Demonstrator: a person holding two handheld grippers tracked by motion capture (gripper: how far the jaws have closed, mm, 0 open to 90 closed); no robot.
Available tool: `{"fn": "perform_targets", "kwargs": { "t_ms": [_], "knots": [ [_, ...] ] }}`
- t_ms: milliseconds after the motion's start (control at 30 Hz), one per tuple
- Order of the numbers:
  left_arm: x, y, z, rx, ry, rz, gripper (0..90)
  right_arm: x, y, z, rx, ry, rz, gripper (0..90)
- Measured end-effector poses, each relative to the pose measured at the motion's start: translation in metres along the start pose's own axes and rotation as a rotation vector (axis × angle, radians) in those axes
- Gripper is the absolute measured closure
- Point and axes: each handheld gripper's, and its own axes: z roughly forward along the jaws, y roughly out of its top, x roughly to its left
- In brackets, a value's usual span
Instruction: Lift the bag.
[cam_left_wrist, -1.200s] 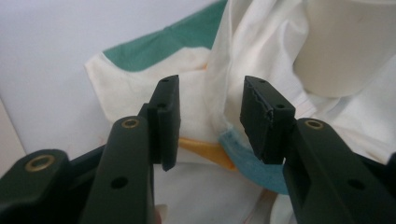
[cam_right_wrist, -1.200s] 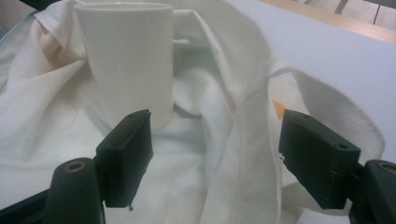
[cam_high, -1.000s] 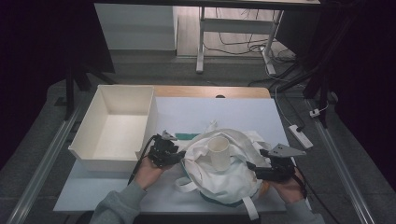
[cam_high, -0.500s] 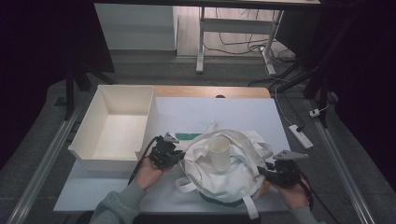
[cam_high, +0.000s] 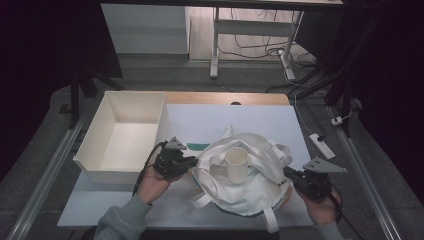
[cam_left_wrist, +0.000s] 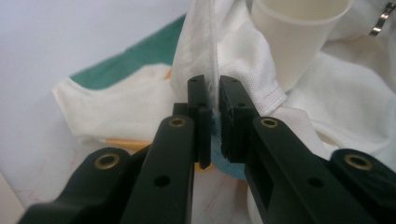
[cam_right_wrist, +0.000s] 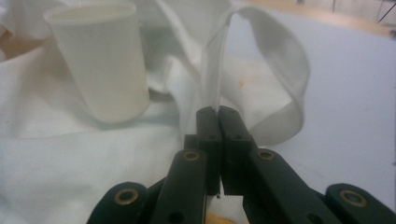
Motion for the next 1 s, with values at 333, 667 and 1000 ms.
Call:
{"fn": "perform_targets", "kwargs": {
  "t_ms": [333, 667, 1000],
  "knots": [
    [0.005, 0.010, -0.033, -0.119, -0.028, -0.023, 83.0, -0.011, 0.016, -0.022, -0.126, -0.010, 0.026, 88.6],
    [0.017, 0.015, -0.058, -0.207, -0.040, -0.056, 83.3, -0.022, 0.039, -0.045, -0.227, -0.032, 0.022, 88.9],
    [0.031, 0.031, -0.098, -0.332, -0.061, -0.061, 83.5, -0.035, 0.081, -0.076, -0.330, -0.062, -0.017, 89.1]
  ]
}}
